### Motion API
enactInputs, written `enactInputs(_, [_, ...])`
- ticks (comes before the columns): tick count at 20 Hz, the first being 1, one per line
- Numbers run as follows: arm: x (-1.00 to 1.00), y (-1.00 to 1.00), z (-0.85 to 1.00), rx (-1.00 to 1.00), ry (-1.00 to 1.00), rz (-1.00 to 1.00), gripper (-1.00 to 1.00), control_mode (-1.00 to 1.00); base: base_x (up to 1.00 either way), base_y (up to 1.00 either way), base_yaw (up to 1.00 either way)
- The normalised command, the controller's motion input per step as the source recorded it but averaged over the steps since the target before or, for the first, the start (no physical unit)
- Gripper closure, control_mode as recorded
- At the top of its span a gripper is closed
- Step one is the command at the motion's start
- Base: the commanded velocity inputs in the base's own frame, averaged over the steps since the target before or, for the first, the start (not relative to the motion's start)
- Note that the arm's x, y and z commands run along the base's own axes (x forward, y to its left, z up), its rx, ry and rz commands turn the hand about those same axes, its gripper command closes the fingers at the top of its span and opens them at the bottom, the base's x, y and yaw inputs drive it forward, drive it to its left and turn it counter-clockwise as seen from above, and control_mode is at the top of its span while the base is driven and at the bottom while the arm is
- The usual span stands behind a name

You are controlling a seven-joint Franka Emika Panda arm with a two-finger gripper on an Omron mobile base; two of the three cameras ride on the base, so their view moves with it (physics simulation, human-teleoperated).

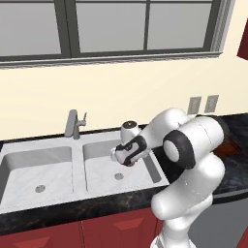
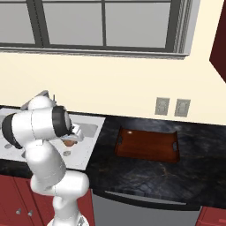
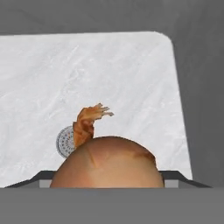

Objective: Pick up all produce items and place them in the sink. Turn on the sink faucet to wash them. Then turn the sink off and put them in the tray.

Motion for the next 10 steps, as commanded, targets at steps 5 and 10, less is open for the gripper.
enactInputs(5, [-0.16,-0.44,0.98,0.04,-0.06,0.02,1.00,-1.00,0.00,0.00,0.00])
enactInputs(10, [-0.15,-0.55,0.80,0.00,-0.07,0.02,1.00,-1.00,0.00,0.00,0.00])
